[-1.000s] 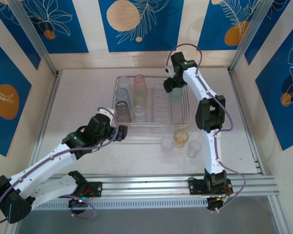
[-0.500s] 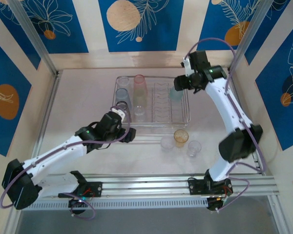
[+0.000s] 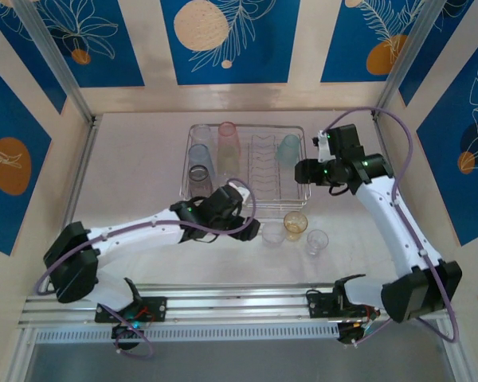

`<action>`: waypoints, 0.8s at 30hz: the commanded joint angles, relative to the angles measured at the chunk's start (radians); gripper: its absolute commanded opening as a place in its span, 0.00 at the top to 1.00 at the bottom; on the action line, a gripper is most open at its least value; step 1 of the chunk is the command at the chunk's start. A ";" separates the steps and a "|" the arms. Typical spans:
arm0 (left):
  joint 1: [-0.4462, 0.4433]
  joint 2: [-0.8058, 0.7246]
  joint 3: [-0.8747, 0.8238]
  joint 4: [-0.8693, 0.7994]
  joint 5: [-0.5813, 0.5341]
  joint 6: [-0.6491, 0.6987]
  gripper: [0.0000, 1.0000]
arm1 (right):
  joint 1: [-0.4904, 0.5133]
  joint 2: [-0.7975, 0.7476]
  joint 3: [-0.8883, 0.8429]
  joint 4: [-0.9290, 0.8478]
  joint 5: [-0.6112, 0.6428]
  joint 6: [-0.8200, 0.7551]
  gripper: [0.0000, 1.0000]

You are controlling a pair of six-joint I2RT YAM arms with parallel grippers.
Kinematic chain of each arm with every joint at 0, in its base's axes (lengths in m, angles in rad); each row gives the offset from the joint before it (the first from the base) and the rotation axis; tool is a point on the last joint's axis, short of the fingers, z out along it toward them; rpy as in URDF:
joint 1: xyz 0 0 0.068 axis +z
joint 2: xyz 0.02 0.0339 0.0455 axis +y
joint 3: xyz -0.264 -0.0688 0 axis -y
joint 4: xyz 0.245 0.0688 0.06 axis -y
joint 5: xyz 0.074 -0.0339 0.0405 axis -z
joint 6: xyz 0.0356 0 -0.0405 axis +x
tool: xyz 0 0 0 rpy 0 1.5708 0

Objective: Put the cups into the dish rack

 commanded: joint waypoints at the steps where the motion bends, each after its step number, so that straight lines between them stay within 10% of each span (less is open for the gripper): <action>1: -0.025 0.068 0.083 -0.014 0.044 -0.041 0.19 | -0.030 -0.061 -0.058 0.042 -0.077 0.056 0.38; 24: -0.057 0.367 0.328 -0.207 0.080 -0.066 0.43 | -0.110 -0.132 -0.161 0.061 -0.142 0.051 0.40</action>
